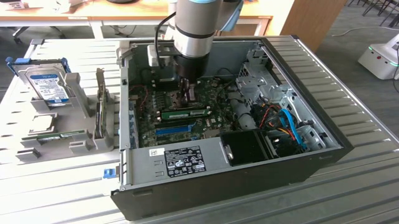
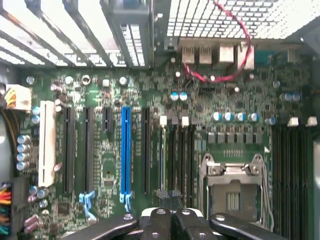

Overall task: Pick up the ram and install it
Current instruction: 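Press down the ram until it locks into place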

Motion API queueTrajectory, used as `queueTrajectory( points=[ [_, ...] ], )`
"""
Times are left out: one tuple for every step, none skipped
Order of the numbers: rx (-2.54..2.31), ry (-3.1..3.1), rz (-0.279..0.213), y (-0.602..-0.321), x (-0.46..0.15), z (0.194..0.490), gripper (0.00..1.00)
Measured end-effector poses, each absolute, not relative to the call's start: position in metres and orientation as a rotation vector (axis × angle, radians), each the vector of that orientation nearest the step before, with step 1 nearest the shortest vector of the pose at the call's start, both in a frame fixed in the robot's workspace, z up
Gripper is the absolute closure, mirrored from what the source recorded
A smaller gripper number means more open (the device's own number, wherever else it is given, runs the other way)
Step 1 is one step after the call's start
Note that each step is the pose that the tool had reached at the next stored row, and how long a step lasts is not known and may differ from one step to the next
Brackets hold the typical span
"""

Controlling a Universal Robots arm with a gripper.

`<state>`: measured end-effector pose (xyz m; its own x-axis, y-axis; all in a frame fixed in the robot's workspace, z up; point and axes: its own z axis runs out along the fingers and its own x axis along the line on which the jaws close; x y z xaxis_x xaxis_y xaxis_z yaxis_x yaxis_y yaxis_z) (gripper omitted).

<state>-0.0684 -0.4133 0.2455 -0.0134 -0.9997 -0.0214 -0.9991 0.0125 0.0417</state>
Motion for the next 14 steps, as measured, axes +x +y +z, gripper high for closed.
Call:
queueTrajectory(
  points=[
    [2.196, -2.225, -0.07, -0.413, -0.07, 0.246, 0.89],
    [2.196, -2.225, -0.07, -0.413, -0.073, 0.246, 0.89],
    [2.196, -2.225, -0.07, -0.413, -0.074, 0.246, 0.89],
    [2.196, -2.225, -0.07, -0.413, -0.076, 0.246, 0.89],
    [2.196, -2.225, -0.07, -0.413, -0.078, 0.246, 0.89],
    [2.196, -2.225, -0.07, -0.413, -0.08, 0.246, 0.89],
    [2.196, -2.225, -0.07, -0.413, -0.081, 0.246, 0.89],
    [2.196, -2.225, -0.07, -0.413, -0.082, 0.246, 0.89],
    [2.196, -2.225, -0.07, -0.413, -0.083, 0.246, 0.89],
    [2.196, -2.225, -0.07, -0.413, -0.083, 0.246, 0.89],
    [2.196, -2.225, -0.07, -0.413, -0.083, 0.246, 0.89],
    [2.196, -2.225, -0.07, -0.413, -0.083, 0.246, 0.89],
    [2.196, -2.225, -0.07, -0.413, -0.083, 0.246, 0.89],
    [2.196, -2.225, -0.07, -0.413, -0.083, 0.246, 0.89]
  ],
)
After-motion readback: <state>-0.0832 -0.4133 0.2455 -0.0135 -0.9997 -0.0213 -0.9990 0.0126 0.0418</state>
